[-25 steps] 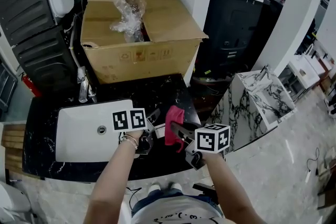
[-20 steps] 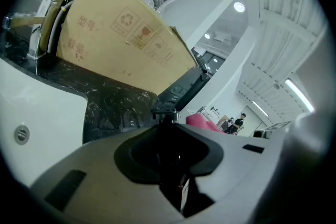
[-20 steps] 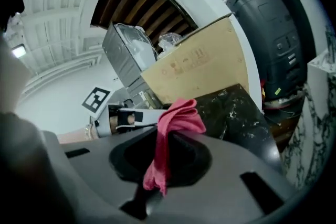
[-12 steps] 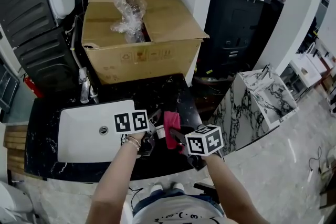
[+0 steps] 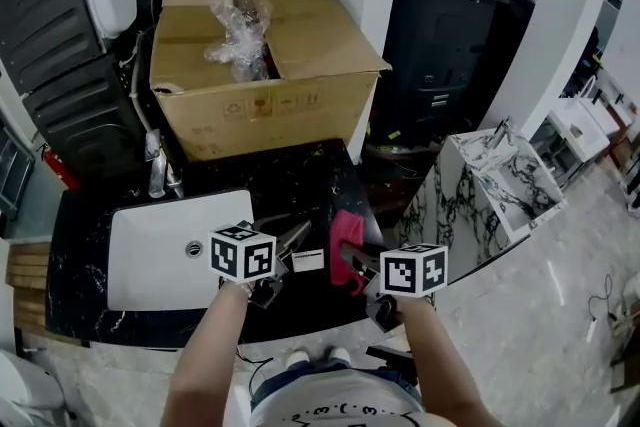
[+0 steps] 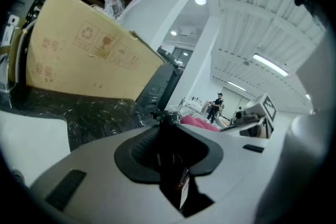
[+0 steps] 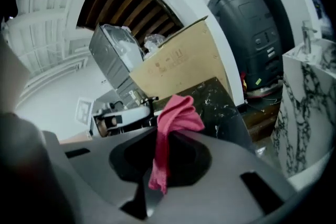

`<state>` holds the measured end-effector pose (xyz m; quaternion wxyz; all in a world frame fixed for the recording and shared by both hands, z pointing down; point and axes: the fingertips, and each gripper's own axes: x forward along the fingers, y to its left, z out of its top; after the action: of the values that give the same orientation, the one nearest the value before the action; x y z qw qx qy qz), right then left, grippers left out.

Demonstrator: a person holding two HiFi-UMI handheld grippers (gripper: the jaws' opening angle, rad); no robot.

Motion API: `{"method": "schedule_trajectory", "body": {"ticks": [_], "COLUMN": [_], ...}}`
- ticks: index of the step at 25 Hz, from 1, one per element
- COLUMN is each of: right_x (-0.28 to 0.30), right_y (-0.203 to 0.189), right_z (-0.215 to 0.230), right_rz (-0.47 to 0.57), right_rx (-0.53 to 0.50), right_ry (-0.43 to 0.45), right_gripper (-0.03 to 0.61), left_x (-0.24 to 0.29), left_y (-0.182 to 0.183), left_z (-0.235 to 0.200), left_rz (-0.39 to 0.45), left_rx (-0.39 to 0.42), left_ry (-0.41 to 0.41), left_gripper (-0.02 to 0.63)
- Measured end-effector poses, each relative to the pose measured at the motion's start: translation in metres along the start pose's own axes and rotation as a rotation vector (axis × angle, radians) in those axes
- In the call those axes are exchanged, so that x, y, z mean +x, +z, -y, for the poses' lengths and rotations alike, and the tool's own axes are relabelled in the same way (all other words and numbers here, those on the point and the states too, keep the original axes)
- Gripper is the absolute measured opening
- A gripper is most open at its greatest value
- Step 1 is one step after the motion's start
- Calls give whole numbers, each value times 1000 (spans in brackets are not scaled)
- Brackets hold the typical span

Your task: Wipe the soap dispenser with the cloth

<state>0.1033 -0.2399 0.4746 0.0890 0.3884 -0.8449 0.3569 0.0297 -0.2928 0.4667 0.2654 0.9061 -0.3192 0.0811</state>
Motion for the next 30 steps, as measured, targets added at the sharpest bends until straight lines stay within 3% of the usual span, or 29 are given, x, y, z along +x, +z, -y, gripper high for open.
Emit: {"method": "schedule_trajectory", "body": {"ticks": [3,10,23,30], "right_x": [-11,1,22,47], "right_y": [7,-3,-6,-37], "right_z": [11,-7,-87,-72], "right_rz": [48,14,-54,-172], "right_rx": [44,25,-86,-148], "right_ry": [-7,68,278,157], "right_gripper": [49,49,49,49], "left_x": [-15,-74,-107,-108], "left_y": [-4,-20,-39,-41], "left_z": [12,3,-18,-20], "left_rz": [79,266,323,318], "left_rx": [68,69,8,-10], "left_ry": [-52,-116,-62,-54], "left_gripper": [97,95,103,103]}}
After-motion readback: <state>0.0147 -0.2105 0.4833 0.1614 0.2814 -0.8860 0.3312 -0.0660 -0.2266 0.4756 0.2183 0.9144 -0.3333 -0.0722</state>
